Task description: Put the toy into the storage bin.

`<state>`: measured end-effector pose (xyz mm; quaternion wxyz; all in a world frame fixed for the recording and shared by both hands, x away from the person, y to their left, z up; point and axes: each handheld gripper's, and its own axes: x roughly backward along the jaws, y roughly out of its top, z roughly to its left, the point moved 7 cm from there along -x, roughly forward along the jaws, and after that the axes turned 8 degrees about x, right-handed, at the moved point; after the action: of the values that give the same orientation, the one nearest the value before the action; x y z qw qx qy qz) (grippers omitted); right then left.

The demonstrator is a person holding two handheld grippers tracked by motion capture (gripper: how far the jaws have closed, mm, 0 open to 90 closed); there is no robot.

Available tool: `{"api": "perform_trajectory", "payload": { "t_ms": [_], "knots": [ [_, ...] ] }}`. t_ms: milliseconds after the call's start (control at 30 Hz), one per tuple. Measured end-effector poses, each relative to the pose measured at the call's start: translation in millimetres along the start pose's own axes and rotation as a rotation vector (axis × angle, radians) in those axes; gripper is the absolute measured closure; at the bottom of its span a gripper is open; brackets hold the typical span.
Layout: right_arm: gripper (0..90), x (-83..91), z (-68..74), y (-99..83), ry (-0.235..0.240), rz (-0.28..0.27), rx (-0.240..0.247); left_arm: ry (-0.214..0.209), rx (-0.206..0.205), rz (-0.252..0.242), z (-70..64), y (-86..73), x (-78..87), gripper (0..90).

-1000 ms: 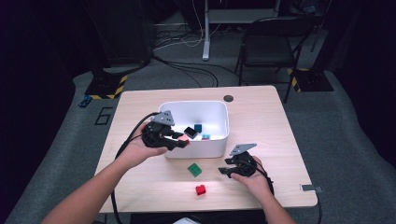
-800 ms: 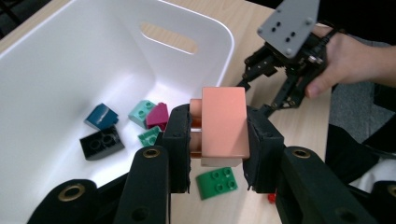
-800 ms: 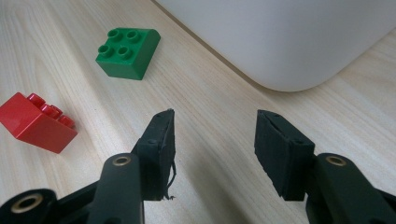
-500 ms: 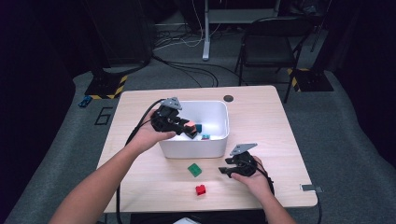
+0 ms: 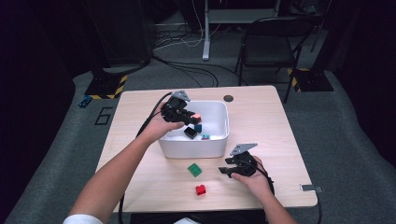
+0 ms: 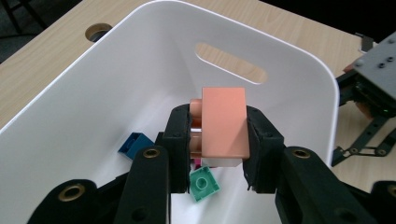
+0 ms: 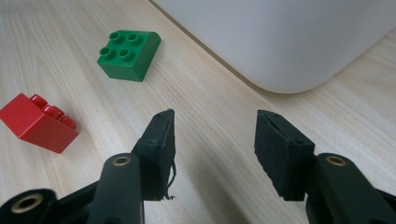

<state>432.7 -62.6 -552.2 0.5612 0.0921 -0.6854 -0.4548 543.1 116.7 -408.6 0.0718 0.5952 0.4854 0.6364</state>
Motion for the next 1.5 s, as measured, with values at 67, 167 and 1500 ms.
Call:
{"api": "perform_trajectory", "payload": {
  "t_ms": [67, 167, 1500],
  "knots": [
    [47.7, -0.1, 0.2, 0.1, 0.000, 0.001, 0.000, 0.001, 0.013, -0.004, 4.0, 0.8, -3.1, 66.0],
    [47.7, -0.6, 0.2, 0.0, 0.001, 0.003, 0.003, 0.009, 0.023, -0.010, 10.9, 3.0, -9.2, 66.0],
    [47.6, -0.9, 6.8, 4.2, -0.005, 0.008, 0.041, 0.123, 0.002, 0.004, 13.3, 1.3, 10.8, 52.6]
  ]
}}
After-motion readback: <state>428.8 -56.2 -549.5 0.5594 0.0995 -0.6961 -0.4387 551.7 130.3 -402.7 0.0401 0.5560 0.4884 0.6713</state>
